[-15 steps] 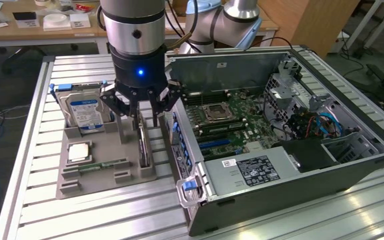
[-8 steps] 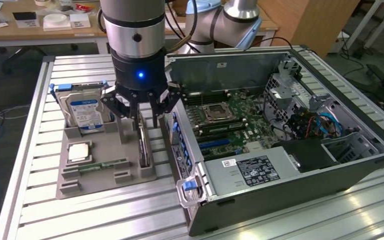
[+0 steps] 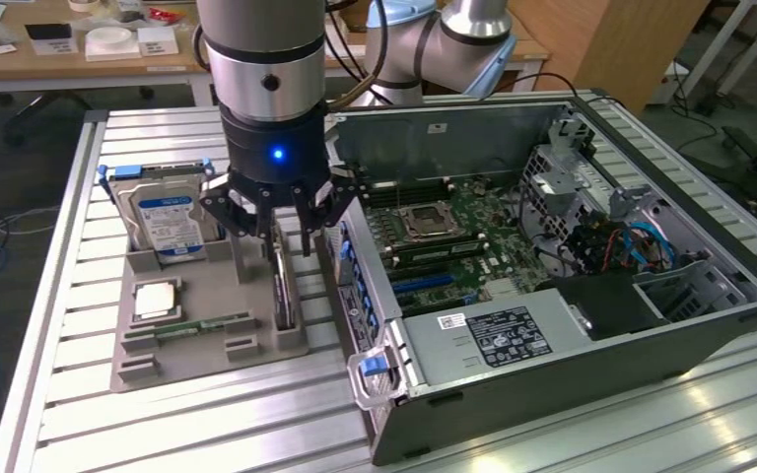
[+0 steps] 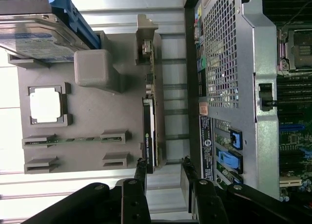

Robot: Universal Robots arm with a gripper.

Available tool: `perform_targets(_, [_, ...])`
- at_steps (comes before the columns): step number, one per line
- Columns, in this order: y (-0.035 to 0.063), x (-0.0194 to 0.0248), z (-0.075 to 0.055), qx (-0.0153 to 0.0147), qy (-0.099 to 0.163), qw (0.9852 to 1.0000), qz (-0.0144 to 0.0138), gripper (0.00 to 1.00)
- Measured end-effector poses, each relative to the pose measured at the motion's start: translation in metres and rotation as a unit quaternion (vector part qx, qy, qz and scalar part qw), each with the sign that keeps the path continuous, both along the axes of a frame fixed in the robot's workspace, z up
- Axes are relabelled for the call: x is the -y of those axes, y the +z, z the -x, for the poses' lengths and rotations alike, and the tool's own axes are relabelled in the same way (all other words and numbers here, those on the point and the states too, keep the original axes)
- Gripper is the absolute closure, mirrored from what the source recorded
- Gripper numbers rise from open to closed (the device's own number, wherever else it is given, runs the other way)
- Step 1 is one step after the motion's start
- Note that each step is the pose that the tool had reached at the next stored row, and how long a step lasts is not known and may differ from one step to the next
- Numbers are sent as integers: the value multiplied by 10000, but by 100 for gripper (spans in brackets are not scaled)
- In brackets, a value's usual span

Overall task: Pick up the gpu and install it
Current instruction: 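Pick up the gpu and move the gpu toward the slot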

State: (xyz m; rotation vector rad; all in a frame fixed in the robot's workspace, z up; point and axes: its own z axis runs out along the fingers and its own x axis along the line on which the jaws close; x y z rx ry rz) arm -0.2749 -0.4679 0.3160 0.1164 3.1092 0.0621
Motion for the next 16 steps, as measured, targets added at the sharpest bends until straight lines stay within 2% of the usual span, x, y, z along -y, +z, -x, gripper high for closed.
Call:
perform_targets(9, [-62,-36,53,31,1,10000,0,58])
perform_targets(16, [-131,-101,67,35,1,10000,0,58])
